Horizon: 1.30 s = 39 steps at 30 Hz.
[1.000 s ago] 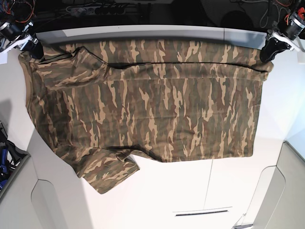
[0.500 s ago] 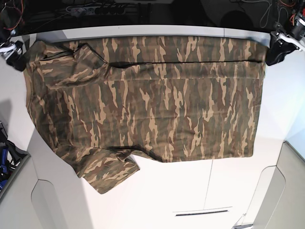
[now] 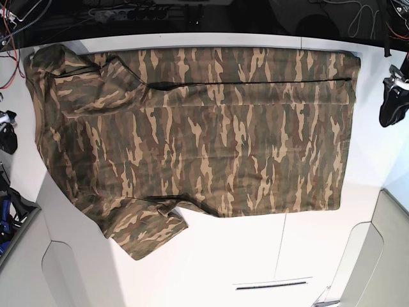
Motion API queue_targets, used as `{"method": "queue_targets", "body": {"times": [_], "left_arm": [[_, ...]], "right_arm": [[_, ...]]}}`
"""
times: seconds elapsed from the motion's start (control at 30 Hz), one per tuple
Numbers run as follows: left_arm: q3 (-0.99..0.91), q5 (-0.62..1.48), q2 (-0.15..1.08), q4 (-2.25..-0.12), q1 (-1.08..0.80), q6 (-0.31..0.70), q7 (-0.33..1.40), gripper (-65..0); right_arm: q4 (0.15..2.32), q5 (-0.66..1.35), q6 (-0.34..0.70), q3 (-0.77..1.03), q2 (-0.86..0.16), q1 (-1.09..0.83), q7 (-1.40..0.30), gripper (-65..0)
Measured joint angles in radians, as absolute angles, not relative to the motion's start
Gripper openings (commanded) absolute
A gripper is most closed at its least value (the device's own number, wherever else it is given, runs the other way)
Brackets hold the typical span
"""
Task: Fold the T-shirt properly
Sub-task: 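Drag the folded edge with both grippers and release it, then grasp the shirt's side edges near the hem with both grippers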
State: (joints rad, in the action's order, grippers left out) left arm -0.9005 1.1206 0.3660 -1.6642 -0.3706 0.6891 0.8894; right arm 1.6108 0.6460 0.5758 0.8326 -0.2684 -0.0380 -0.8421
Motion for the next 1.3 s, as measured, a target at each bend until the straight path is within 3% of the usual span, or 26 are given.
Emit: {"method": "queue_targets", "body": {"times": [0.2,0.37,0.43,0.73,1.03,1.3], "left_arm": [[-0.728,0.896,0.438,-1.664,-0.285,0.689,0.749,-36.1],[-0.582,0.758,0.472,-1.649,-0.199,0.645,0.686,-26.3],[-0.536,0.735,0.488,-1.612,-0.148,0.636,0.645,-25.9],[-0.385,0.69,0.522,-1.224,0.119,0.628,0.625,-25.9],[-0.334,0.662,0.524,-0.838,0.323,0.625,0.551,-25.9],[-0.334,0.648,0.523,-0.738,0.35,0.625,0.542,-25.9]], "right_arm": [[1.572,0.48,0.543,0.646,-0.268,0.092,-0.756,-38.9],[1.413,0.403,0.519,0.547,-0.269,0.197,-0.712,-38.9],[1.332,0.389,0.521,0.524,-0.269,0.239,-0.675,-38.9],[1.021,0.283,0.467,0.513,-0.289,0.368,-0.522,-38.9],[0.876,0.255,0.46,0.513,-0.35,0.397,-0.439,-38.9],[0.794,0.22,0.421,0.513,-0.372,0.397,-0.425,-38.9]]}}
